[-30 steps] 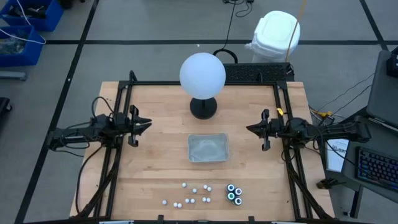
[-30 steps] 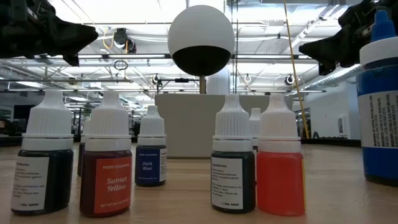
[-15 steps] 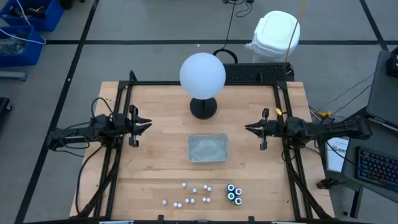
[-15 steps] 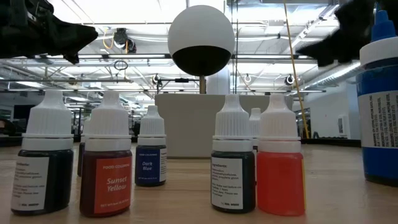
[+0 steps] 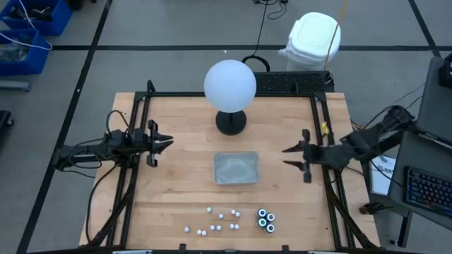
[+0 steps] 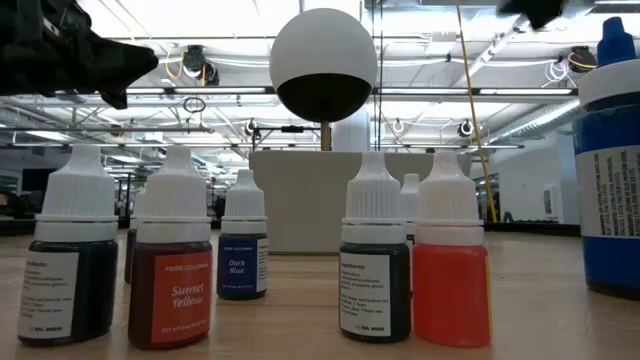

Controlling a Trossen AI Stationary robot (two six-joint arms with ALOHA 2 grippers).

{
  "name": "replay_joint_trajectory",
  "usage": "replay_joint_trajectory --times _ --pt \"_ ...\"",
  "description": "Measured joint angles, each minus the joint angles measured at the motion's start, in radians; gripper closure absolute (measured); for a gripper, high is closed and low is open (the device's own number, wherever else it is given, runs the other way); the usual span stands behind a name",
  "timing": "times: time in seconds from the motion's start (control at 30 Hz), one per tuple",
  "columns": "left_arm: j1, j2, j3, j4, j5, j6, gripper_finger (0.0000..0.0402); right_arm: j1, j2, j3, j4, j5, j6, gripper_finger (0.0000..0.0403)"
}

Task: Pick & Place food coloring
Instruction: Put the large black food coloring bottle into the gray bin

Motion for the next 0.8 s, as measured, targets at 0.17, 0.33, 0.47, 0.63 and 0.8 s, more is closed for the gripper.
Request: replay_joint_trajectory --times 0.17,0.33,0.47,0.63,0.8 --pt "0.000 0.000 0.000 0.000 0.001 -0.032 0.0325 0.157 0.164 0.187 -0.089 -0.001 0.137 0.0210" --pt "0.000 0.000 0.000 0.000 0.017 -0.043 0.0325 0.308 0.375 0.313 -0.018 -0.002 0.201 0.0207" --pt "0.000 0.000 0.000 -0.001 0.017 -0.056 0.0325 0.400 0.552 0.389 0.045 0.066 0.293 0.0207" --pt "0.000 0.000 0.000 -0.013 0.016 -0.061 0.0325 0.487 0.765 0.408 0.145 0.156 0.561 0.0206" --pt "0.000 0.000 0.000 -0.006 0.016 -0.033 0.0325 0.556 0.932 0.407 0.247 0.207 0.774 0.0206"
